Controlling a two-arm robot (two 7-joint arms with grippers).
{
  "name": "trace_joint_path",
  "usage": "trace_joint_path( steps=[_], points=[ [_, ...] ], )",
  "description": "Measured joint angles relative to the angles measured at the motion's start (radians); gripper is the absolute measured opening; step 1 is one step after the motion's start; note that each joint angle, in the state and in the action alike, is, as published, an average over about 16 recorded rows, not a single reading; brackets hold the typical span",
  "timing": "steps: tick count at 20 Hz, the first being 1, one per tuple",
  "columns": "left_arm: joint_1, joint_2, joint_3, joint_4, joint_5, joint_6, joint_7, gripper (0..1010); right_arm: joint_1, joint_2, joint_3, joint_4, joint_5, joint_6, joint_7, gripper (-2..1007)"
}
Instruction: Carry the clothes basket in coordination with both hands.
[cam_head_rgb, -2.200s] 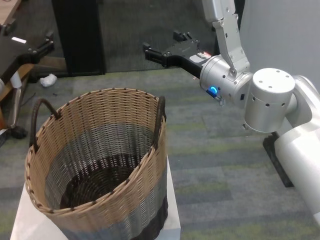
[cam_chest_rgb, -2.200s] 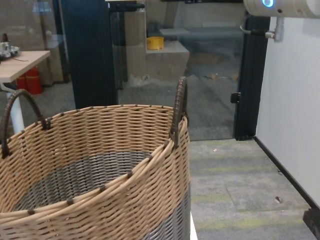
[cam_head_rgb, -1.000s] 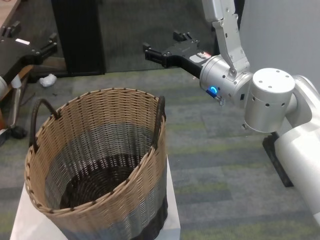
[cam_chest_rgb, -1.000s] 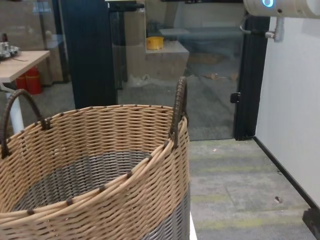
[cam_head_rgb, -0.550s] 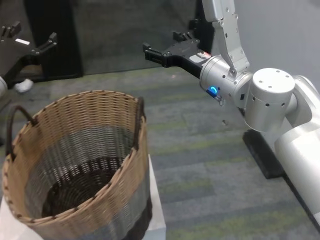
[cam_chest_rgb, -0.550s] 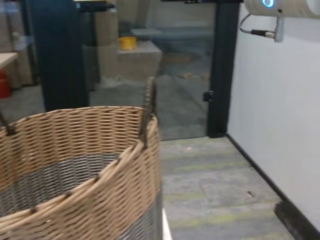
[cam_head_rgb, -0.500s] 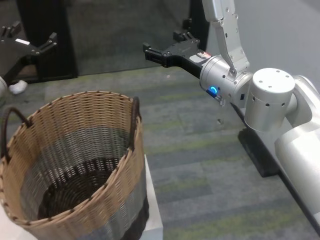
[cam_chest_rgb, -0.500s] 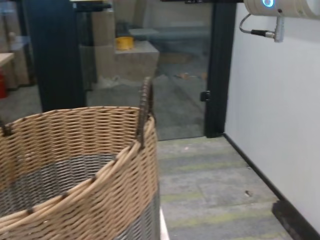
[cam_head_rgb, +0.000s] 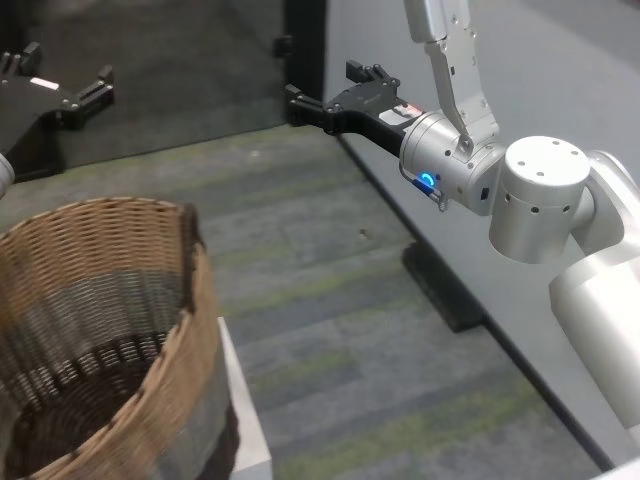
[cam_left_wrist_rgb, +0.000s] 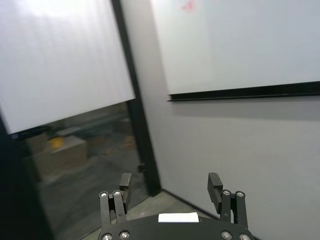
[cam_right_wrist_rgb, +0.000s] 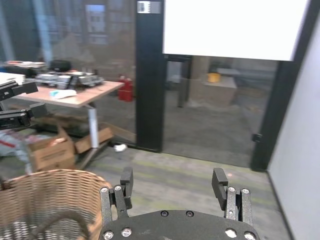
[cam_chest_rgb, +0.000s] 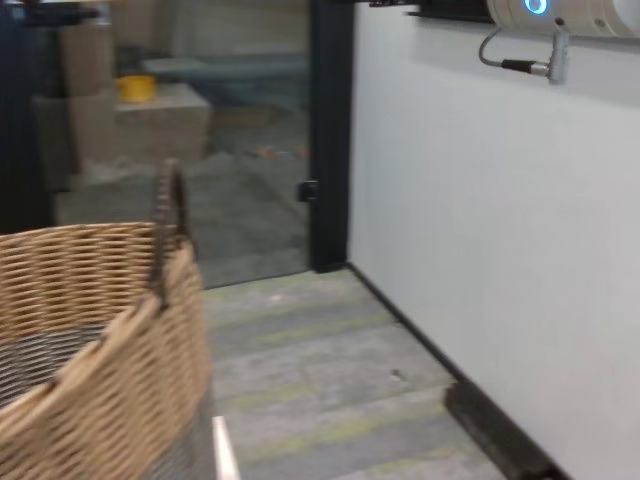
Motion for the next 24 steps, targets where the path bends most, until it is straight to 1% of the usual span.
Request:
trace_joint_path(
  steps=[24],
  points=[
    [0.0,0.0,0.0,0.0,0.0,-0.001,0.0,1002,0.0,0.0,0.0,0.0,0.0,0.0,0.0,1005]
  ],
)
